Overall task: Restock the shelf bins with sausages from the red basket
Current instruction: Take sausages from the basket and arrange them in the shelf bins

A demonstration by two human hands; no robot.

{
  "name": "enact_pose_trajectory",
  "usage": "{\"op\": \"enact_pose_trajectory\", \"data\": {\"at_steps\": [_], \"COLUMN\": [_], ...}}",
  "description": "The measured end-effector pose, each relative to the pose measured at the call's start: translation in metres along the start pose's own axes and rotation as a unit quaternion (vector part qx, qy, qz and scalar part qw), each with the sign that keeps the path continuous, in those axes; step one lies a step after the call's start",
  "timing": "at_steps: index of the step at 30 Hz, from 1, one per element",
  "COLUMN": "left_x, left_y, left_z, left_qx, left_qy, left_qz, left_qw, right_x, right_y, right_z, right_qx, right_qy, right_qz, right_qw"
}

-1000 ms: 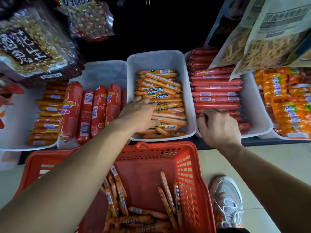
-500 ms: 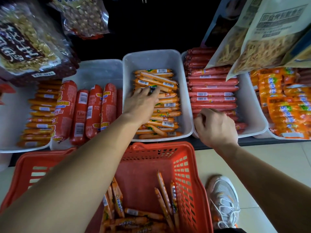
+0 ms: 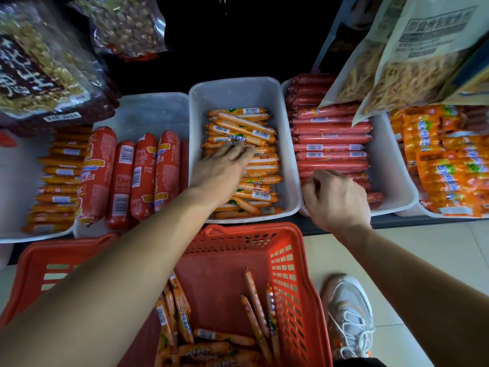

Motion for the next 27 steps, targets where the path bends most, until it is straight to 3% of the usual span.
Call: {"op": "enact_pose_trajectory", "data": {"at_steps": [6, 11, 20, 24, 27], "left_x": [-0.014, 0.006, -0.004, -0.001, -0.003], "left_y": [-0.028, -0.004, -0.055, -0.052, -0.036], "left_z": [-0.001, 0.001, -0.008, -0.007, 0.003], "left_qx": [-0.009, -0.025, -0.089, -0.061, -0.088], "left_qy": [0.011, 0.015, -0.076, -0.007, 0.02], "left_qz": [-0.092, -0.017, -0.046, -0.055, -0.049], "left_qw": [0.996, 0.999, 0.992, 0.997, 0.995], "right_x": [0.001, 0.003, 0.002, 0.002, 0.001], "right_y": [0.0, 0.0, 0.001, 0.0, 0.001], "right_z": [0.001, 0.003, 0.002, 0.003, 0.002], "right_qx": [0.003, 0.0, 0.004, 0.0, -0.004], "right_qy": [-0.001, 0.002, 0.0, -0.002, 0.003], "right_qz": [-0.002, -0.005, 0.0, -0.004, 0.003], "right_qw": [1.0, 1.0, 1.0, 1.0, 1.0]}}
Point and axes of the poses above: each hand's wrist, its own y-axis away from the middle knuckle, its own z-axis out of the palm, x = y × z, the point moved 5 cm from there along -y, towards the middle knuckle, and after that the axes turned 11 degrees about -z, right-handed, at the moved point
